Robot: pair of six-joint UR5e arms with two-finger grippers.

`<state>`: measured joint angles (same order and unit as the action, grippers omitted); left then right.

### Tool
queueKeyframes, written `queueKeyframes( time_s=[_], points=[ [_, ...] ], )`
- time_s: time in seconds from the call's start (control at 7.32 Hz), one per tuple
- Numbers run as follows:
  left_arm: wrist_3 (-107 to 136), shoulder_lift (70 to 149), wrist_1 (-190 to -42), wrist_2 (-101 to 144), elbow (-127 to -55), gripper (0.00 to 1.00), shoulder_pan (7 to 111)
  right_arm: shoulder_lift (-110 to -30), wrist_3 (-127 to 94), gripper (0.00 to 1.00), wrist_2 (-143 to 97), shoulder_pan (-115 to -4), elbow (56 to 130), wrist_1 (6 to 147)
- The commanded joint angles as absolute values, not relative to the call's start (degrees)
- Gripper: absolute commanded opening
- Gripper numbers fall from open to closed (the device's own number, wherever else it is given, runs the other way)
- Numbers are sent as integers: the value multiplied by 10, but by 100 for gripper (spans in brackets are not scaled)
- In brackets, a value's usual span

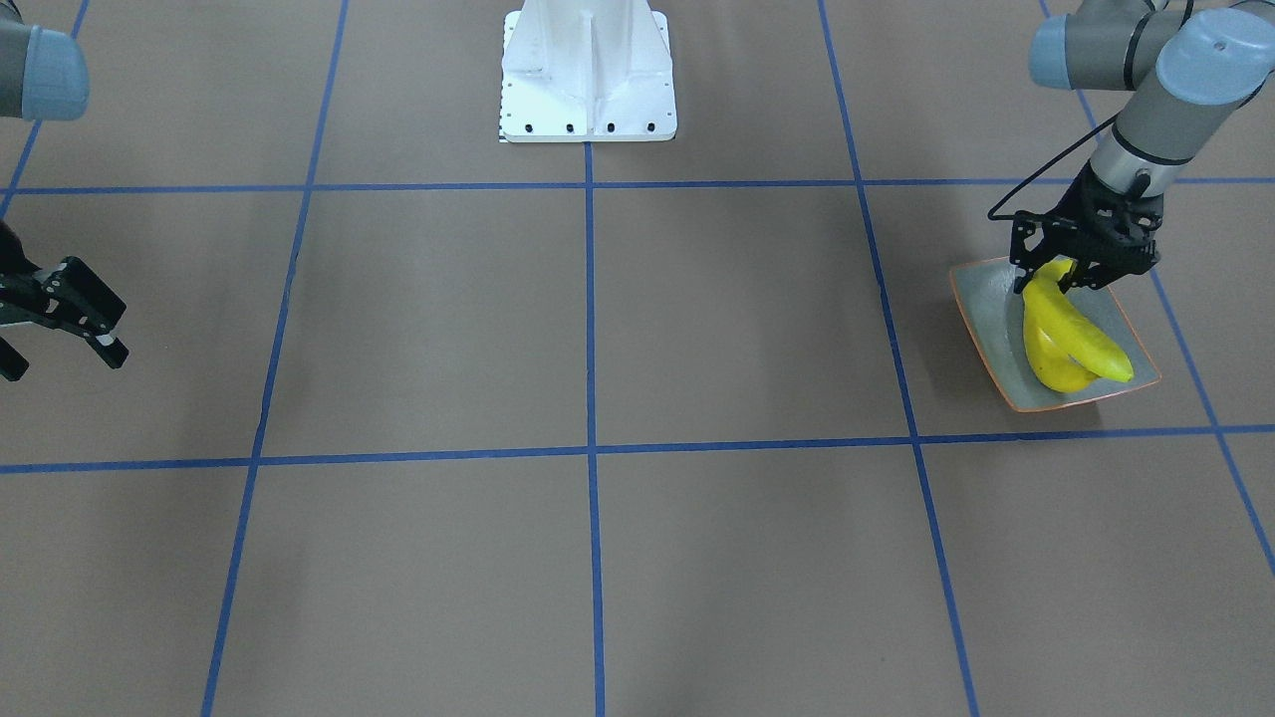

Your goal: Transfer all bananas from basket to plate

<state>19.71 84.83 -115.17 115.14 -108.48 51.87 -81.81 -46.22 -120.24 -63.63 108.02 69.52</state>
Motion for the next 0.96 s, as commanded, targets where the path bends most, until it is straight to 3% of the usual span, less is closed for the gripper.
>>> queueKeyframes(
  time_s=[0.0, 0.55, 0.82],
  points=[
    [191, 847, -1151, 1117, -1085, 99, 504, -818, -462, 100, -1201, -636, 1080, 695],
    [193, 855, -1149, 1124, -1125, 100, 508, -819, -455, 100, -1218, -656, 1080, 696],
    [194, 855, -1155, 1124, -1133, 100, 532, -877, -343, 100, -1242, -704, 1080, 695]
  ],
)
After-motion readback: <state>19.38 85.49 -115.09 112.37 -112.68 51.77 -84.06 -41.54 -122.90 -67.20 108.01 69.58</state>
